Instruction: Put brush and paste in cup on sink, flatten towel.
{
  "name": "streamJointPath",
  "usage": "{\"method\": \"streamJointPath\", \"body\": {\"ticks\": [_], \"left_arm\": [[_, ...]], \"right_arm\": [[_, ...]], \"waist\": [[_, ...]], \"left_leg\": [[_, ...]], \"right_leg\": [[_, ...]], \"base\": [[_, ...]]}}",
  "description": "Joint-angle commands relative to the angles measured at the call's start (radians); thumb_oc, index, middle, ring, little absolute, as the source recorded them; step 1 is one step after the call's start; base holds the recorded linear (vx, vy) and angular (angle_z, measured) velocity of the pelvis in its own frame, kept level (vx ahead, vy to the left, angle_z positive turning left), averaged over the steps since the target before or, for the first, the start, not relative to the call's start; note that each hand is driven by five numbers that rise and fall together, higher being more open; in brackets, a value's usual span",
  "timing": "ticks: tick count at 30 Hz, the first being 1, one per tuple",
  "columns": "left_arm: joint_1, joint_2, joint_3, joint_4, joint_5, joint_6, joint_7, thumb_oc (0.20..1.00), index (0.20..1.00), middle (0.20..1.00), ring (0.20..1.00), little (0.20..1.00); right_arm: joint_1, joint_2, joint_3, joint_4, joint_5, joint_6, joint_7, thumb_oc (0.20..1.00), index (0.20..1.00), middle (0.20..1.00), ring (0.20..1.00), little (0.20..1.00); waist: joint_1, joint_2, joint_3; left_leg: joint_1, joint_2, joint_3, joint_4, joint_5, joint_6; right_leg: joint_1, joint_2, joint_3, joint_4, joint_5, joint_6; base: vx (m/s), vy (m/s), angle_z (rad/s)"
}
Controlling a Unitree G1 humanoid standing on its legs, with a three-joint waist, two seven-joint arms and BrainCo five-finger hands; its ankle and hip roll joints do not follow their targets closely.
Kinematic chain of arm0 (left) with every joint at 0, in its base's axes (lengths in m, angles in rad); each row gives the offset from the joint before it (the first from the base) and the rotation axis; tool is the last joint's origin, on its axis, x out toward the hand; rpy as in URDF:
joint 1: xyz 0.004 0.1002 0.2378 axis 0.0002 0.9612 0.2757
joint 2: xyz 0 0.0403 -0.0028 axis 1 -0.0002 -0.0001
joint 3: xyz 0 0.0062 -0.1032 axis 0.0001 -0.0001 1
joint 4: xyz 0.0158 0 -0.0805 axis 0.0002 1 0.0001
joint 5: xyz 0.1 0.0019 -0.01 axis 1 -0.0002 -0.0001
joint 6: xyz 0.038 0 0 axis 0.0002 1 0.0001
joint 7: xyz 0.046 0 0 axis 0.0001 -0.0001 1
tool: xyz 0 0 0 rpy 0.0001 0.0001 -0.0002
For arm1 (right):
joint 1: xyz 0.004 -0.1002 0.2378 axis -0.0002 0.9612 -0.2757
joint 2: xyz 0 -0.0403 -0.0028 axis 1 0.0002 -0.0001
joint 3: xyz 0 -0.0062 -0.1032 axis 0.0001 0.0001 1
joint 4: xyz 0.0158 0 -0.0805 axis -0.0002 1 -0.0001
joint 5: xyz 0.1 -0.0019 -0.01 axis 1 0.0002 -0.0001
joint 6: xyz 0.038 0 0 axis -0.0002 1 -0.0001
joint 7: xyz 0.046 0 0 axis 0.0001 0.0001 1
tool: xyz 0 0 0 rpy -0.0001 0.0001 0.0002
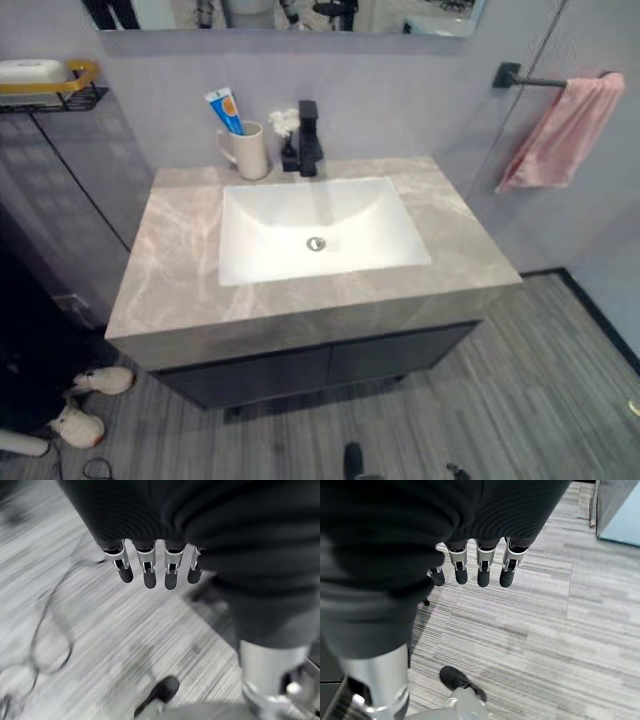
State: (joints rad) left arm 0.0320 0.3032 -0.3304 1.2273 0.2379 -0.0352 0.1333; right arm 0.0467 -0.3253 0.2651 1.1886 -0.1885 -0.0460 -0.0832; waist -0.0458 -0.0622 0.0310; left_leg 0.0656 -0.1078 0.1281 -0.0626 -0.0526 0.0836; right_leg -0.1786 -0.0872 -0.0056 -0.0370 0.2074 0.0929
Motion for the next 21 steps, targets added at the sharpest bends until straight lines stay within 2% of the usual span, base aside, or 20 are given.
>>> {"method": "streamJointPath", "body": {"ticks": [1, 3, 4, 6, 8, 10, 11, 12, 13, 15, 16, 19, 21], "left_arm": [[-0.033, -0.002, 0.054, 0.008, 0.029, -0.012, 0.016, 1.0, 1.0, 1.0, 1.0, 1.0], [-0.043, -0.002, 0.048, 0.004, 0.029, -0.014, 0.022, 1.0, 1.0, 1.0, 1.0, 1.0], [-0.065, 0.004, 0.001, -0.02, 0.085, -0.008, 0.043, 1.0, 1.0, 1.0, 1.0, 1.0], [-0.07, 0.01, -0.014, -0.049, 0.103, -0.006, 0.046, 1.0, 1.0, 1.0, 1.0, 1.0], [-0.087, 0.023, -0.064, -0.041, 0.196, 0.001, 0.053, 1.0, 1.0, 1.0, 1.0, 1.0], [-0.089, 0.027, -0.06, -0.042, 0.196, 0.001, 0.055, 1.0, 1.0, 1.0, 1.0, 1.0], [-0.086, 0.024, -0.021, -0.023, 0.165, 0.005, 0.058, 1.0, 1.0, 1.0, 1.0, 1.0], [-0.086, 0.023, -0.021, -0.022, 0.165, 0.005, 0.058, 1.0, 1.0, 1.0, 1.0, 1.0], [-0.092, 0.025, -0.035, -0.014, 0.212, 0.007, 0.068, 1.0, 1.0, 1.0, 1.0, 1.0], [-0.091, 0.028, -0.058, -0.017, 0.25, 0.012, 0.062, 1.0, 1.0, 1.0, 1.0, 1.0], [-0.101, 0.026, -0.047, -0.016, 0.244, 0.018, 0.07, 1.0, 1.0, 1.0, 1.0, 1.0], [-0.104, 0.013, -0.035, -0.003, 0.233, 0.019, 0.075, 1.0, 1.0, 1.0, 1.0, 1.0], [-0.111, 0.004, -0.035, 0.008, 0.233, 0.017, 0.065, 1.0, 1.0, 1.0, 1.0, 1.0]], "right_arm": [[-0.054, -0.021, 0.005, -0.009, 0.06, -0.002, -0.019, 1.0, 1.0, 1.0, 1.0, 1.0], [-0.059, -0.012, 0.008, 0.001, 0.066, -0.001, -0.022, 1.0, 1.0, 1.0, 1.0, 1.0], [-0.071, 0.004, 0.02, -0.002, 0.064, 0.002, -0.032, 1.0, 1.0, 1.0, 1.0, 1.0], [-0.069, 0.005, 0.027, -0.024, 0.064, 0.0, -0.036, 1.0, 1.0, 1.0, 1.0, 1.0], [-0.067, 0.003, 0.03, -0.024, 0.061, -0.003, -0.04, 1.0, 1.0, 1.0, 1.0, 1.0], [-0.061, 0.002, 0.029, -0.021, 0.059, -0.007, -0.042, 1.0, 1.0, 1.0, 1.0, 1.0], [-0.054, 0.001, 0.019, -0.006, 0.063, -0.007, -0.045, 1.0, 1.0, 1.0, 1.0, 1.0], [-0.054, 0.001, 0.019, -0.005, 0.063, -0.007, -0.045, 1.0, 1.0, 1.0, 1.0, 1.0], [-0.054, -0.002, 0.014, 0.014, 0.056, -0.005, -0.047, 1.0, 1.0, 1.0, 1.0, 1.0], [-0.053, -0.004, 0.014, 0.011, 0.051, -0.005, -0.049, 1.0, 1.0, 1.0, 1.0, 1.0], [-0.053, -0.008, 0.005, 0.02, 0.059, -0.007, -0.053, 1.0, 1.0, 1.0, 1.0, 1.0], [-0.039, -0.015, -0.009, 0.019, 0.074, -0.009, -0.052, 1.0, 1.0, 1.0, 1.0, 1.0], [-0.018, -0.022, -0.025, 0.011, 0.095, -0.016, -0.046, 1.0, 1.0, 1.0, 1.0, 1.0]], "waist": [[-0.019, 0.018, 0.044], [-0.02, 0.017, 0.051], [-0.004, 0.016, 0.065], [0.005, 0.021, 0.073], [0.006, 0.019, 0.072], [0.012, 0.019, 0.073], [0.025, 0.02, 0.066], [0.026, 0.02, 0.067], [0.038, 0.023, 0.053], [0.036, 0.021, 0.048], [0.025, 0.021, 0.036], [0.017, 0.026, 0.027], [-0.005, 0.028, 0.022]], "left_leg": [[-0.094, 0.039, -0.092, 0.044, 0.023, -0.043], [-0.098, 0.042, -0.075, 0.044, 0.023, -0.043], [-0.101, 0.069, -0.016, 0.036, 0.025, -0.051], [-0.091, 0.091, 0.031, 0.029, 0.028, -0.062], [-0.077, 0.105, 0.075, 0.02, 0.029, -0.065], [-0.07, 0.109, 0.104, 0.018, 0.028, -0.063], [-0.067, 0.122, 0.155, 0.015, 0.027, -0.064], [-0.066, 0.122, 0.156, 0.015, 0.027, -0.064], [-0.049, 0.132, 0.194, 0.006, 0.008, -0.071], [-0.045, 0.132, 0.216, 0.0, 0.01, -0.071], [-0.034, 0.137, 0.254, -0.011, 0.013, -0.073], [-0.022, 0.148, 0.273, -0.005, 0.009, -0.078], [-0.011, 0.16, 0.283, 0.014, 0.0, -0.085]], "right_leg": [[0.039, 0.011, 0.019, 0.061, -0.103, 0.049], [0.022, 0.013, 0.02, 0.07, -0.096, 0.053], [0.005, -0.017, -0.096, 0.088, -0.099, 0.06], [0.006, -0.046, -0.21, 0.11, -0.118, 0.059], [0.02, -0.062, -0.26, 0.133, -0.134, 0.057], [0.027, -0.069, -0.282, 0.148, -0.142, 0.055], [0.047, -0.092, -0.355, 0.163, -0.156, 0.052], [0.047, -0.092, -0.354, 0.164, -0.156, 0.052], [0.098, -0.108, -0.413, 0.165, -0.183, 0.069], [0.11, -0.1, -0.411, 0.148, -0.18, 0.073], [0.106, -0.088, -0.385, 0.121, -0.175, 0.078], [0.101, -0.066, -0.348, 0.109, -0.177, 0.067], [0.107, -0.036, -0.315, 0.093, -0.19, 0.058]], "base": [[-0.1, 0.041, -0.2], [-0.11, 0.01, -0.37], [-0.15, 0.019, -0.63], [-0.12, 0.044, -1.12], [-0.06, 0.032, -1.47], [-0.09, 0.003, -0.9], [-0.1, -0.013, -0.59], [-0.05, -0.046, -1.1], [0.01, -0.049, -1.34], [0.0, -0.06, -1.46], [0.04, -0.087, -0.8], [0.07, -0.106, -0.81], [0.09, -0.134, -0.49]]}}
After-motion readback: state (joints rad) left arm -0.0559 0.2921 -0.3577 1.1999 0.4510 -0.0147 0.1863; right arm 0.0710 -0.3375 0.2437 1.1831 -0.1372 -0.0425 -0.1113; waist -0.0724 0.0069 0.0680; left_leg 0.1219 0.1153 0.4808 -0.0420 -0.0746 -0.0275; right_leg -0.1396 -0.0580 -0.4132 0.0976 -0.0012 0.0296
